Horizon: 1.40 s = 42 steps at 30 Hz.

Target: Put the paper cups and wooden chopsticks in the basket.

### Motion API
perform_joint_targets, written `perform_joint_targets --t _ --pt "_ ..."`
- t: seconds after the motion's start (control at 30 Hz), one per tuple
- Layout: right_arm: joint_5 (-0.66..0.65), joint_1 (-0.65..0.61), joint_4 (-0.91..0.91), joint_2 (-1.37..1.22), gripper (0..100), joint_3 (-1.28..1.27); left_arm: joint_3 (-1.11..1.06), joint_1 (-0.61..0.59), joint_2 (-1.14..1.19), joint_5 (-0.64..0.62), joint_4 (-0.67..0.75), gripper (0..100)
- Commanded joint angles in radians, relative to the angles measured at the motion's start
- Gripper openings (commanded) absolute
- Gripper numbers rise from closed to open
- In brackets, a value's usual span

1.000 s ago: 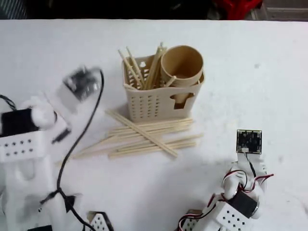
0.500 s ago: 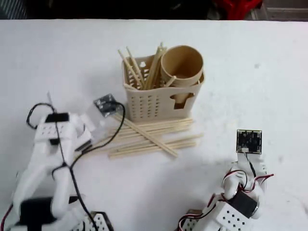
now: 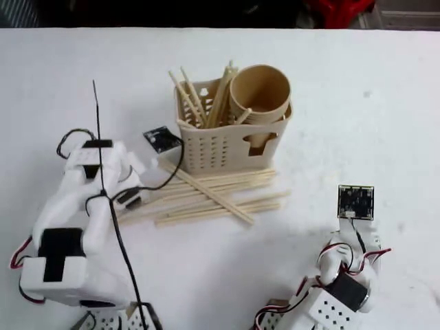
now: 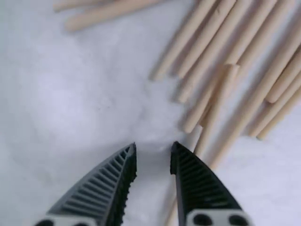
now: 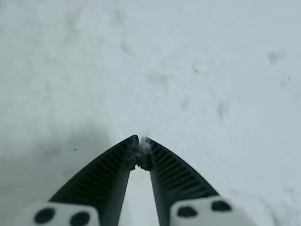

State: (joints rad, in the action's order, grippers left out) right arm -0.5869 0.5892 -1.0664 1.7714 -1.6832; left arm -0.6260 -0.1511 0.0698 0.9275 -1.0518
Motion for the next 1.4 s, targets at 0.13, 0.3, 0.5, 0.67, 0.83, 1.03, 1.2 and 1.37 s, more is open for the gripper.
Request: perform_joint_targets --t 0.13,0.3,0.5,0.67,0.83,1.03,1.2,1.37 --pt "-0.006 0.001 0.018 -0.008 1.8 -0.008 0.118 -0.012 -0.194 -0.091 -0.135 14" --pt "-0.006 0.001 0.018 -0.008 1.8 -0.008 0.017 0.054 -0.302 -0.061 -0.187 17" --pt "-0.006 0.001 0.018 -0.008 1.8 -0.008 -0.117 0.061 -0.289 -0.063 -0.043 18" --pt "-0.006 0.001 0.018 -0.008 1.8 -0.008 -0.120 0.058 -0.186 -0.064 0.046 18" --pt "-0.006 0.001 0.018 -0.008 1.8 -0.008 -0.026 0.033 -0.021 -0.064 0.061 18" --pt "-0.006 0.001 0.018 -0.008 1.8 -0.008 0.078 0.008 0.048 -0.061 -0.031 5" --pt "-0.006 0.001 0.018 -0.008 1.8 -0.008 0.071 -0.041 -0.068 -0.063 -0.034 2" --pt "-0.006 0.001 0.018 -0.008 1.8 -0.008 0.080 -0.038 -0.286 -0.063 -0.144 2"
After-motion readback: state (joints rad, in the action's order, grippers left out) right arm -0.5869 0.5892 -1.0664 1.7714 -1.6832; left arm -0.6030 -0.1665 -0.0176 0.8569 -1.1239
